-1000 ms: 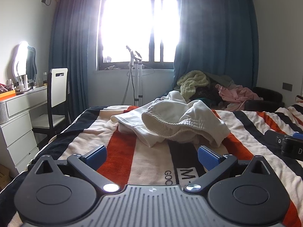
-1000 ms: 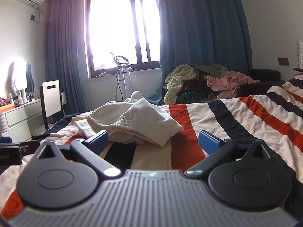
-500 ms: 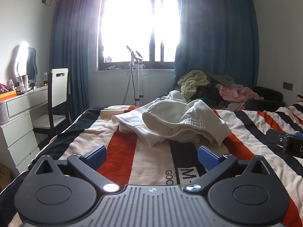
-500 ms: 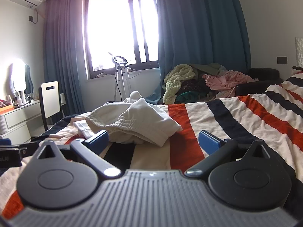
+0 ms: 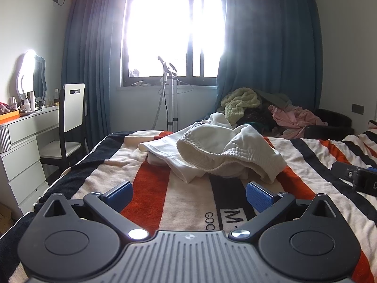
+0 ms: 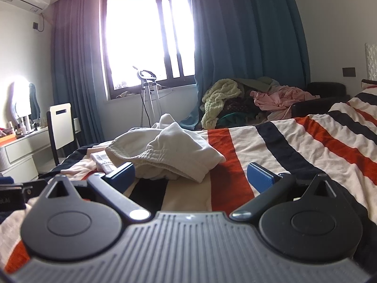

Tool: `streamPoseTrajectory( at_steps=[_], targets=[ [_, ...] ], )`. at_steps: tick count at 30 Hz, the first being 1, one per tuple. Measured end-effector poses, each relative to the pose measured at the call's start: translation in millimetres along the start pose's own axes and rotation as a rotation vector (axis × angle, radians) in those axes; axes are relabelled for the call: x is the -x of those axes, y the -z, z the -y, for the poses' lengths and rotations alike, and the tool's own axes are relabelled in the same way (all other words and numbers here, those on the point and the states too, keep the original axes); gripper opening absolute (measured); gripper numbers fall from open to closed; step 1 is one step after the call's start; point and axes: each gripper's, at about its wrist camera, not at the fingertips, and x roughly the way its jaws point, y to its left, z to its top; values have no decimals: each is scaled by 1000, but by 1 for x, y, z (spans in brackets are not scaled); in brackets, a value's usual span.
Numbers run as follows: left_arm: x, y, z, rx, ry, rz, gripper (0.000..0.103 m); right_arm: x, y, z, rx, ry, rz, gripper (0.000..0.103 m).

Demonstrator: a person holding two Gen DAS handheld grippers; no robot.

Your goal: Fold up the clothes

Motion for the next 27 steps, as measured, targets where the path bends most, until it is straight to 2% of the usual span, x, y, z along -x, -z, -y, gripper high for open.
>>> streamPoseTrajectory(
  at_steps=[6,11,16,18,21,27],
  targets=[
    [1,0,2,-12,0,3,103,-2,1,1,-3,13,-39,103],
    [6,-3,3,-7,13,21,103,6,-3,-2,8,38,16,103],
    [8,-12,1,2,-18,32,103,0,-4,1,-45,69,45,103],
    [7,-15,-3,21,-25,33,103,-17,0,4,-71,39,1,103],
    [3,-16,-10,50,-31,17,103,-57,8,-1,-37,61,-90,102],
    [-14,-13,-22,93,-34,-30,103,-149,30,0,-67,83,-228,87]
  ],
)
